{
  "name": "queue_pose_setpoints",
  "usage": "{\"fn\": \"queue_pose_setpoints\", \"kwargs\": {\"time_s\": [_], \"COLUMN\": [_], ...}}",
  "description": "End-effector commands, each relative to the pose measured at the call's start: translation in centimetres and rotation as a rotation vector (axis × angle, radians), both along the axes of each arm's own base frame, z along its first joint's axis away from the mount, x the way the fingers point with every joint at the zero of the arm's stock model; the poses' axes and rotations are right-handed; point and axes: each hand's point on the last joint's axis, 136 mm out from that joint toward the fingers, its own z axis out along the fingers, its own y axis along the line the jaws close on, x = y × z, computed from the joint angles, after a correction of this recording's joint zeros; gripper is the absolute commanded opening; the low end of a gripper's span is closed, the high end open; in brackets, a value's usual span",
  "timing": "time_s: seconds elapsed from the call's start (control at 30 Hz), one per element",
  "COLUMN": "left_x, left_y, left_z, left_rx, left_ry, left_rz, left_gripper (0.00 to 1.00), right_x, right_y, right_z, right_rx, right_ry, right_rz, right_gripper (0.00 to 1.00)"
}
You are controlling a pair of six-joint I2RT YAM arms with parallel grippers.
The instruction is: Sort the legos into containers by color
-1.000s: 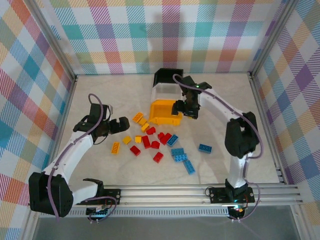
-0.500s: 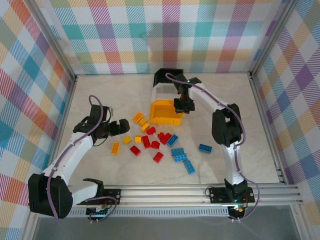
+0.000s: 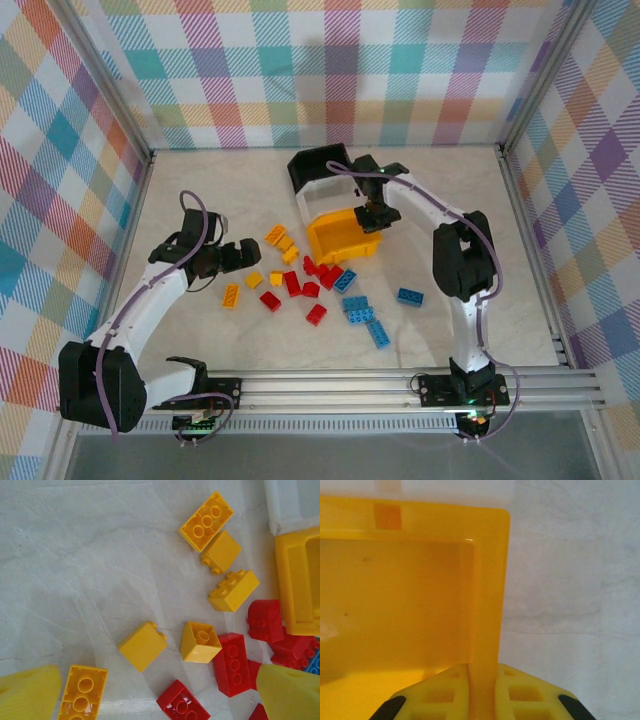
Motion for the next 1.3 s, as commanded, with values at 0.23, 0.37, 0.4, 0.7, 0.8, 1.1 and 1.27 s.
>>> {"fn": "queue_pose_setpoints", "kwargs": {"time_s": [0.23,0.37,0.4,0.7,0.8,1.1,1.27], "left_x": [0.9,0.9,1.0,2.5,2.8,1.2,0.0], "left_y": [-0.7,-0.6,-0.6,-1.1,-1.6,-1.2,-0.6], "left_z": [0.4,0.4,0.5,1.3,1.4,2.2,2.2], "left_rx": [-0.025,-0.025,-0.023,-0.041,-0.045,-0.018,0.003], "left_ry": [0.012,0.013,0.01,-0.012,-0.013,-0.024,-0.023], "left_rz": [0.007,0.018,0.02,0.024,0.019,0.021,0.02], "left_gripper": [1.0,1.0,1.0,1.0,1.0,1.0,1.0], "right_x": [4.3,4.2,3.8,-6.8,-8.5,-8.5,-6.4], "right_y": [-3.7,-2.3,-1.7,-0.6,0.1,1.3,1.5], "right_z": [2.9,5.7,6.4,7.0,6.2,3.8,1.9], "right_rx": [-0.32,-0.167,-0.101,0.269,0.367,0.478,0.496], "right_ry": [-0.199,-0.228,-0.228,0.124,0.177,0.187,0.165], "right_rz": [0.197,0.095,0.035,-0.706,-0.894,-1.236,-1.272], "right_gripper": [0.6,0.68,0.7,0.79,0.8,0.78,0.73]}}
